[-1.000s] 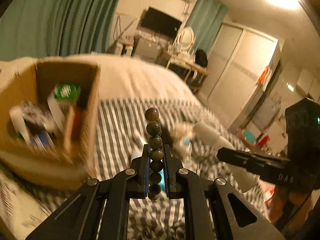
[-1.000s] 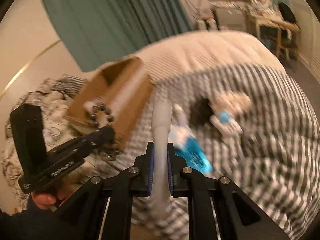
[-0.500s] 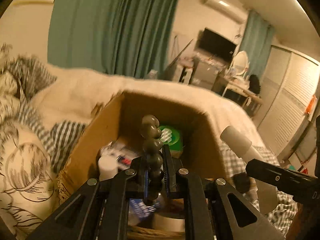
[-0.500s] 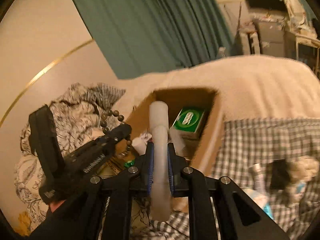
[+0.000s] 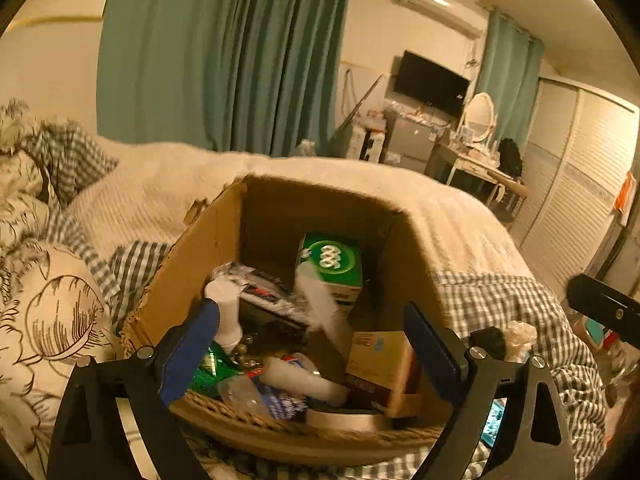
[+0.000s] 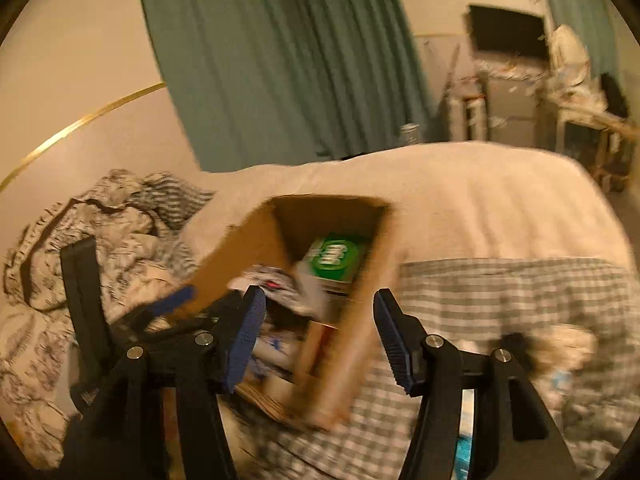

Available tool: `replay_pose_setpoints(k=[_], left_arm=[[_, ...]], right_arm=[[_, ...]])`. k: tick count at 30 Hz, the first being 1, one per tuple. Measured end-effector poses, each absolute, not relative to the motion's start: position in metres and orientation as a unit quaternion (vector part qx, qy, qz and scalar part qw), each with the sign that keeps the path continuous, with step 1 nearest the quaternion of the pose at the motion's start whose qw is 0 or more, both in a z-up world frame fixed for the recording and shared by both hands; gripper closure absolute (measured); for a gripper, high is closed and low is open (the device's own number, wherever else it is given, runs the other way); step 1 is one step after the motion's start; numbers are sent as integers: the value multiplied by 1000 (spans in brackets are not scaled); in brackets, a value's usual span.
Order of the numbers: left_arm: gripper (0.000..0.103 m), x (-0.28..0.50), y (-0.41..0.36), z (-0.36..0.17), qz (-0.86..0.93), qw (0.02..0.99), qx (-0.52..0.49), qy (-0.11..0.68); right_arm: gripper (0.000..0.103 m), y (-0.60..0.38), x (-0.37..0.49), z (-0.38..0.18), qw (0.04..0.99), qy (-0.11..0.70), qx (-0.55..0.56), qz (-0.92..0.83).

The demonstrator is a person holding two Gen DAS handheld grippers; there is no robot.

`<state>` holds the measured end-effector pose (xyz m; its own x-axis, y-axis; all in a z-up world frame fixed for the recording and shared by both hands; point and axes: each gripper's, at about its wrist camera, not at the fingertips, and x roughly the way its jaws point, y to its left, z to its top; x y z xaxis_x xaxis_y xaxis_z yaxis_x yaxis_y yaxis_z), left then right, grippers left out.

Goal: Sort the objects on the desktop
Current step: 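Drop the bracelet into the box while the right tool drops the white cylinder, then grasp the blue floral tissue pack with the left tool while the right tool grasps the teal blister pack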

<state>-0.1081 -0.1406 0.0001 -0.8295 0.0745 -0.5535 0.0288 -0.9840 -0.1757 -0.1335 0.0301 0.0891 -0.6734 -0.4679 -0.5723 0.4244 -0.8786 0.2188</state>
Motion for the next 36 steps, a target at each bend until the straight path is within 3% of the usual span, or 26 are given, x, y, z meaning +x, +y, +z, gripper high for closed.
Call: replay_pose_setpoints(k=[4,12,22,30,36], left_arm=[[0,-87,-109,10,952,40,-294,-74],[0,-53,-22,-2,928,92,-357,-49],[0,-78,74,-77,898,105,-426,33],[0,-139,100,-124,877,100,-469,24],[0,-183,96,-167,830,102,-548,-16]], right_arm=[[42,80,-101,103,189,-18,318,-929],[39,193,-54,100,86,-19,324,-942],[39,236,-50,38,99,-46,345,-932],[39,251,-73,-13,105,-54,377,-919],[35,249,-81,-9,117,-64,358,-924]])
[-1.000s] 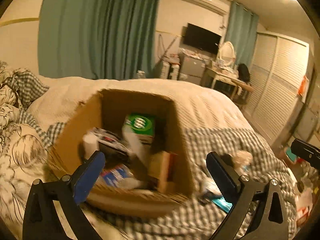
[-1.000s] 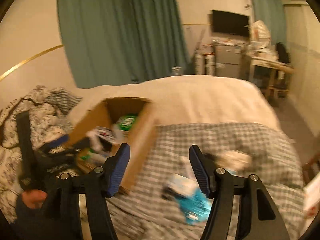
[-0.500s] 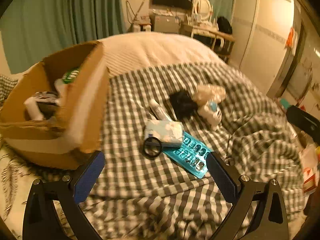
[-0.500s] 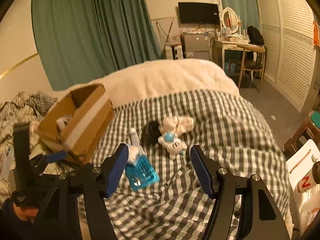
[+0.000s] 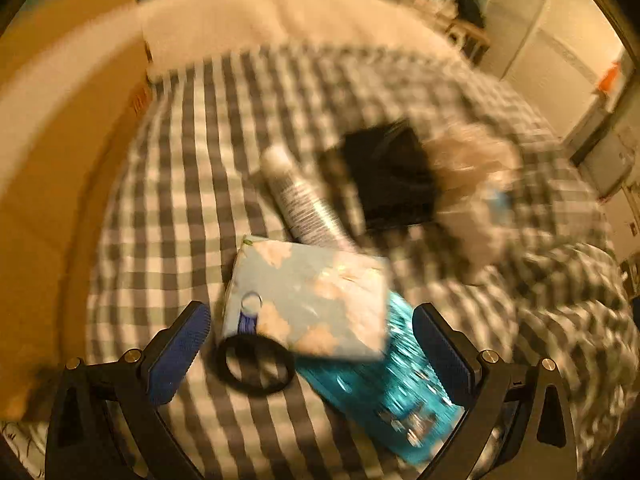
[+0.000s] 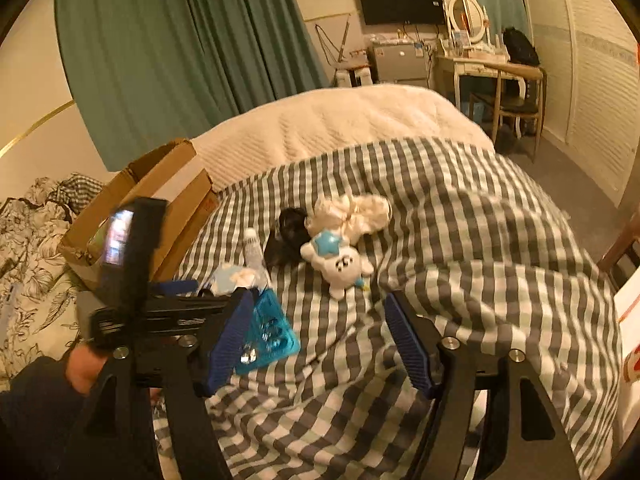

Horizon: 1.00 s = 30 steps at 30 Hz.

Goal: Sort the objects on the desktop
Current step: 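Grasp the blue floral tissue pack with the left tool while the right tool grasps the teal blister pack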

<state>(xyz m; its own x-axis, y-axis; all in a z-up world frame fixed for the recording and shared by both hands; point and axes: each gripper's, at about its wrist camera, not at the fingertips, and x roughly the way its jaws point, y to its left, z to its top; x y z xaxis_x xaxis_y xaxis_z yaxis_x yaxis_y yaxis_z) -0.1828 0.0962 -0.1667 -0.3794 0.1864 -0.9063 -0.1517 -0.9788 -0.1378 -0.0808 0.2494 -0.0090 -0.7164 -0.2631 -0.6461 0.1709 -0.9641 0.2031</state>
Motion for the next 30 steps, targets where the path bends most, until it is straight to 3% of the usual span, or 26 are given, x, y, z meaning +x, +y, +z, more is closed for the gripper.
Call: replay_pose_setpoints(k=[2,3,4,10,17,23,30], left_arm=[[0,-192,95,-173,826,103,-554,-17],[11,-191,93,-170,835,107,-540,-18],[29,-188,90,-165,843,112,-526,-17],[29,-162,60,-140,855,124,-501,-52],[29,-139,40,-107,881,121,-454,-56],[29,-141,36,-107,877,132,-457,-66],[29,-139,36,-116,874,133,-464,-66]], right_arm=[[34,245,-83,-9,122,-59,360,-923],[34,240,-86,-12,124,-54,366,-920],[34,237,-88,-15,125,-49,373,-918],[31,215,-96,-28,132,-19,407,-904],[28,150,-124,-73,176,98,509,-837],[27,152,-161,-103,185,49,570,-799],[18,131,-171,-120,178,109,574,-792]])
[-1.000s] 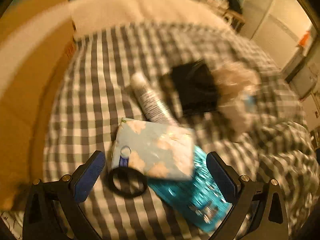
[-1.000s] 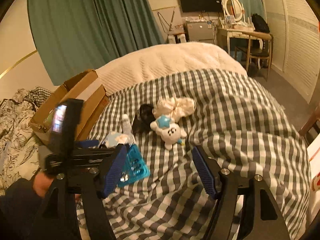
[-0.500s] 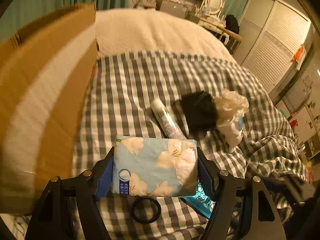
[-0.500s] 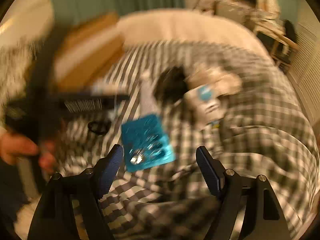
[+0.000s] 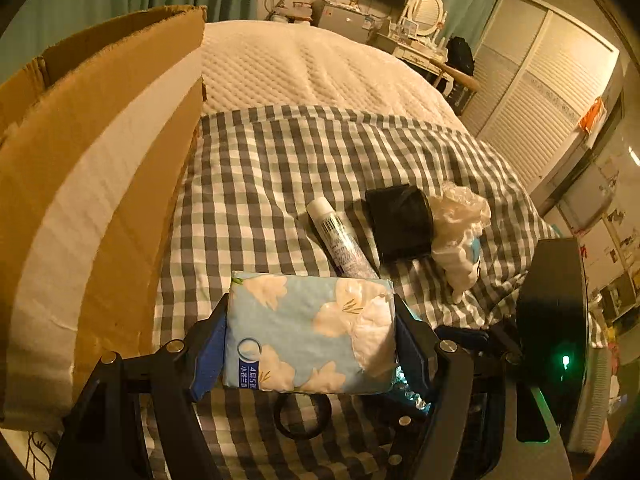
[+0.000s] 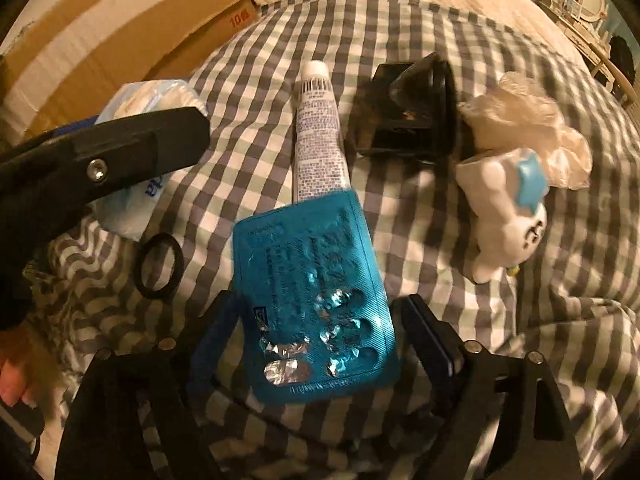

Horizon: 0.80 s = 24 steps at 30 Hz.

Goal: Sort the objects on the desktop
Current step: 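Grasp the blue floral tissue pack with the left tool while the right tool grasps the teal blister pack, then carry the tissue pack into the box while the right tool carries the blister pack there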

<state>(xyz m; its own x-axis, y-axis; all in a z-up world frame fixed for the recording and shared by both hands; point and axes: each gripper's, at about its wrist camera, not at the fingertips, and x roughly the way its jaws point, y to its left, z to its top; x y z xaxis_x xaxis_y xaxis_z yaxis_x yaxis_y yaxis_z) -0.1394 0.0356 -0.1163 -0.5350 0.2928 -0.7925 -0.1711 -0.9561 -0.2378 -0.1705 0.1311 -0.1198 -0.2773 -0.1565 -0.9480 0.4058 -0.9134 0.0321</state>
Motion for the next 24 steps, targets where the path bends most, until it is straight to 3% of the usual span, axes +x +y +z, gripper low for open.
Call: replay_pose_setpoints(k=[6,9,13,18,24], left_arm=[[29,-132,44,-126,880,118,-458,-34],[29,-128,43,-127,880,120,-458,-37],[29,-115,42,-117,886,130,-443,-45],[29,-86,44,-84,908,149,-388,-50],[29,-57,16,-22,930,160,-319,-88]], right_arm=[[18,136,-164,-120,177,110,568,-796],[32,141,-156,-115,165,115,549,-811],[34,165,-135,-92,146,78,510,-844],[34,209,-89,-45,124,5,457,-881],[34,203,-64,7,125,-20,430,-894]])
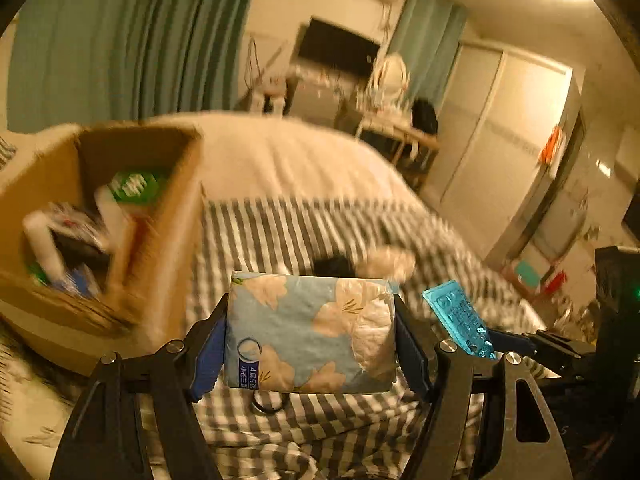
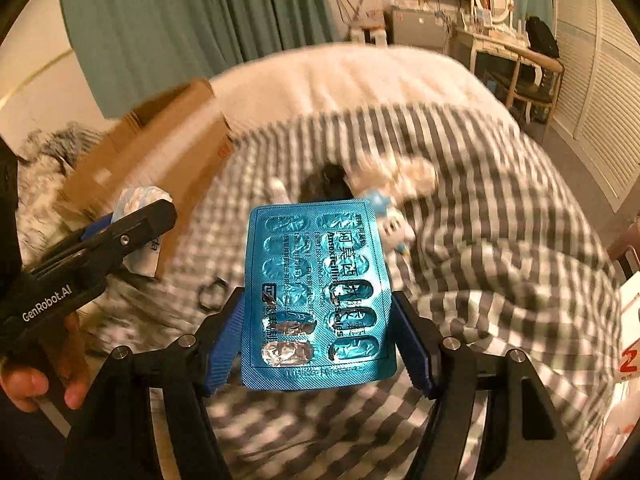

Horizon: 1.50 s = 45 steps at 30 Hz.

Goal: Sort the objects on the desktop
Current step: 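Carry the tissue pack into the box while the right tool carries the blister pack there, then return both tools to the bed and grasp the black hair tie with the left tool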

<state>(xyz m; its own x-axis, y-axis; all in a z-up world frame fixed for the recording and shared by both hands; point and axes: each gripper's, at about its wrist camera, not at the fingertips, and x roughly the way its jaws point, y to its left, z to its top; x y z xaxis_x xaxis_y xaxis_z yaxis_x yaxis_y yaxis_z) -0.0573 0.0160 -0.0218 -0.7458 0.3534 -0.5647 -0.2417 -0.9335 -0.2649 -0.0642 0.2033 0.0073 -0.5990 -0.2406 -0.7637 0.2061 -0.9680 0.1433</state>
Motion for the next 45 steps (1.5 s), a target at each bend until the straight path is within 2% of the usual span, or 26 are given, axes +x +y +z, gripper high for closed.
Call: replay_pose_setpoints(k=[6,10,13,17,23,24,25,26,27,28,35,45], left_arm=[[29,-60,-53,44,947,106,-283,-114],[29,-76,-99,61,961,52,-254,-100],[29,-92,-127,46,963,16,-253,-93],[29,-98,-165,1,953,62,-248,-162],[28,-116,-174,-19,950,47,-269,-153],[24,-117,-176,-21,951,42,-266,-153],[13,-114,-177,-21,951,39,-265,-155],[6,-111,-179,-23,952,33,-261,-159],[0,-110,-180,-25,952,28,-257,-161],[0,-107,-179,-25,953,21,-256,-160],[0,-99,-161,-9,953,31,-264,-145],[0,-51,-83,22,962,85,-254,-58]], right_arm=[[34,140,-58,87,157,29,357,-920],[34,84,-76,113,203,49,326,-922],[34,40,-96,116,238,50,317,-917],[34,-8,-128,100,265,51,327,-906],[34,-49,-177,70,270,42,345,-898],[33,-52,-183,67,271,36,347,-897],[32,-54,-187,66,274,32,350,-895],[30,-58,-192,64,277,31,353,-893],[21,-63,-198,63,280,36,354,-892],[12,-63,-199,64,278,37,351,-894],[12,-37,-182,88,262,1,328,-908],[12,84,-108,122,157,37,321,-933]])
